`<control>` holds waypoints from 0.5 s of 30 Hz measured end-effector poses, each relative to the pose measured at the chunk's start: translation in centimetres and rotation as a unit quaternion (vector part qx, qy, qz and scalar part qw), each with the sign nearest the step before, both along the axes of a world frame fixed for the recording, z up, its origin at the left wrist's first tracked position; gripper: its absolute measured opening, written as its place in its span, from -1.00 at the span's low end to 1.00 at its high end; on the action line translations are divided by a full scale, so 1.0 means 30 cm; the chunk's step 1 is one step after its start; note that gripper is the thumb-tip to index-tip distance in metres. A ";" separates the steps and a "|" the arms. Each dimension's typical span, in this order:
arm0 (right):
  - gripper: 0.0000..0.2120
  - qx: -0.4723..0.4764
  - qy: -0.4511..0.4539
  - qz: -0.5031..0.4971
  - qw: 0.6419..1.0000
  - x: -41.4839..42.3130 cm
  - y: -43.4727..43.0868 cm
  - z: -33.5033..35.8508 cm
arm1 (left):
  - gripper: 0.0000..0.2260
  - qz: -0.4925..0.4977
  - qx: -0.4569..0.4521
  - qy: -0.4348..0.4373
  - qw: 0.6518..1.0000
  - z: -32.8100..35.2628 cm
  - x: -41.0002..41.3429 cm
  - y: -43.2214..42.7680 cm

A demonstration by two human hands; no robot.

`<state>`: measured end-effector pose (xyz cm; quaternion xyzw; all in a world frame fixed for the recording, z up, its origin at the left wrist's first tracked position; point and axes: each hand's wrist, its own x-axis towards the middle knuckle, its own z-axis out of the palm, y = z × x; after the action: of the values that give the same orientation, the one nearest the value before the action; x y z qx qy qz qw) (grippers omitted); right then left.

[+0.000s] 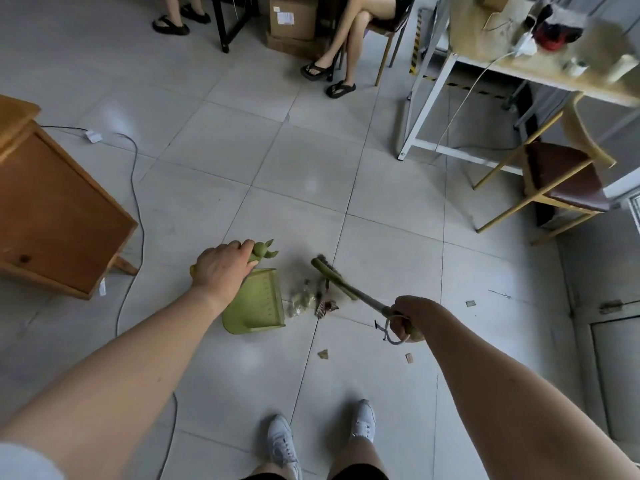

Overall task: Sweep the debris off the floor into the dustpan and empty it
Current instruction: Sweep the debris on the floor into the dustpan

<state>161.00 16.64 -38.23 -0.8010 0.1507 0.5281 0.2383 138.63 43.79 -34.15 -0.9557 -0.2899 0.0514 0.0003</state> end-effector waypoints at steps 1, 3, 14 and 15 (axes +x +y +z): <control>-0.71 -0.002 -0.006 0.004 1.000 0.017 -0.012 0.018 | -0.68 -0.001 0.000 -0.001 1.000 0.010 -0.001 -0.008; -0.72 0.000 -0.014 0.000 1.000 0.063 -0.045 0.046 | -0.68 -0.002 0.003 0.003 1.000 0.030 0.003 -0.022; -0.75 -0.021 -0.002 -0.023 1.000 0.291 -0.373 0.106 | -0.69 -0.007 0.006 -0.005 1.000 0.078 0.182 -0.183; -0.74 -0.021 -0.002 -0.030 0.999 0.317 -0.413 0.102 | -0.69 -0.008 0.006 -0.003 1.000 0.076 0.210 -0.212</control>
<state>170.52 4.24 -35.16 -0.8020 0.1854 0.5159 0.2373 144.94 37.44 -31.88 -0.9581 -0.2825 0.0462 0.0056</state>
